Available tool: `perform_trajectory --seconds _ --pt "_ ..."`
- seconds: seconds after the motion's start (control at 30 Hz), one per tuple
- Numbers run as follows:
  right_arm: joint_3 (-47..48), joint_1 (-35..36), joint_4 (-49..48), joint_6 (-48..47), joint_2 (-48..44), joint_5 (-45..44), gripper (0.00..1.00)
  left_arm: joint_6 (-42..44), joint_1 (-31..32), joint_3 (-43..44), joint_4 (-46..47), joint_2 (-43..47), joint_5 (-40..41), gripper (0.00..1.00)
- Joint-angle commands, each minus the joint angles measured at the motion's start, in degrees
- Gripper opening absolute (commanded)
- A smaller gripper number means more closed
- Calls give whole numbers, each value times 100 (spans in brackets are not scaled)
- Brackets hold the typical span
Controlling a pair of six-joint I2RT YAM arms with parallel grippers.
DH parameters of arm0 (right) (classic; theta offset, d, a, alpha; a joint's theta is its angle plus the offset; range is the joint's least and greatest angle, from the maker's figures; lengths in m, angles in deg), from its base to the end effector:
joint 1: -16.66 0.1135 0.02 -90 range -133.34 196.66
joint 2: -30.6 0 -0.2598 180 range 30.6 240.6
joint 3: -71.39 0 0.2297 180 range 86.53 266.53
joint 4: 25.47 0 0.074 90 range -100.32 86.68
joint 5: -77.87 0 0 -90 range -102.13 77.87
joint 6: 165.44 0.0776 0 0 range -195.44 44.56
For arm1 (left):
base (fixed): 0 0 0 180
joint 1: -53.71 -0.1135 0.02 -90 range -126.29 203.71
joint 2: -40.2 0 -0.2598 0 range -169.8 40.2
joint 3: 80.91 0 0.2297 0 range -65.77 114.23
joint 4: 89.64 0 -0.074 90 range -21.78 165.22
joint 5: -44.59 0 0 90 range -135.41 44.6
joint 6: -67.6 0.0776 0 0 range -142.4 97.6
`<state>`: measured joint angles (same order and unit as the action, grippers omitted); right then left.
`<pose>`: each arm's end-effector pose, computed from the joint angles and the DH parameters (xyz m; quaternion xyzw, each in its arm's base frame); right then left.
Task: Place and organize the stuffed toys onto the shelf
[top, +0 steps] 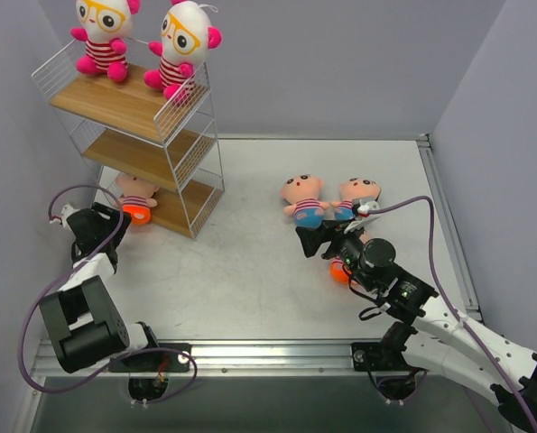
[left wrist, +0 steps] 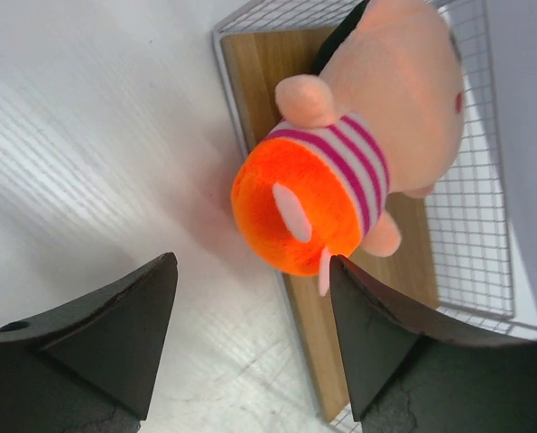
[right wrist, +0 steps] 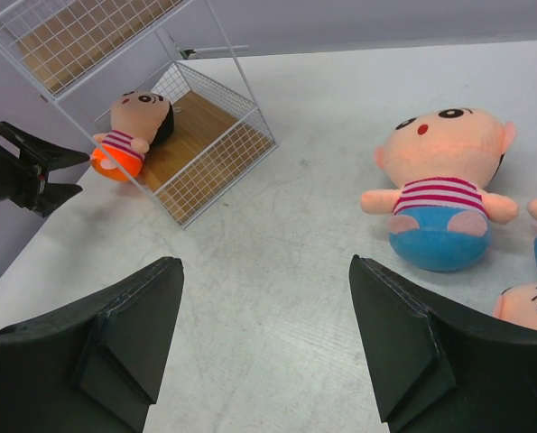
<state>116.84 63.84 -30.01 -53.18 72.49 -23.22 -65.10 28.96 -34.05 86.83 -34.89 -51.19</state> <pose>0.1500 0.1399 0.3224 -0.0695 0.6527 0.3761 0.6540 0.2613 0.1118 0.1763 -0.4640 0.7393 -0.1193 0.4732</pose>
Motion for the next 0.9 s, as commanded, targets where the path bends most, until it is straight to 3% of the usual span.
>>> perform_trajectory --seconds 0.0,0.37,0.47,0.6,0.77,0.87 --pt "-42 -33 -229 -46 -23 -7 75 -687 -12 0 1061 -102 42 76" --pt "28 -33 -176 -90 153 -42 75 -1003 374 9 1765 -823 120 67" --pt "46 -42 -168 -90 205 -25 75 -1091 436 -8 1932 -1007 200 59" --pt "54 -33 -89 -99 180 -25 75 -1109 436 70 2081 -1174 200 44" --pt "63 -33 -88 -90 188 -68 75 -767 410 299 1950 -1315 16 8" --pt "72 -42 -132 -90 223 -51 75 -477 340 404 1906 -1324 -211 2"
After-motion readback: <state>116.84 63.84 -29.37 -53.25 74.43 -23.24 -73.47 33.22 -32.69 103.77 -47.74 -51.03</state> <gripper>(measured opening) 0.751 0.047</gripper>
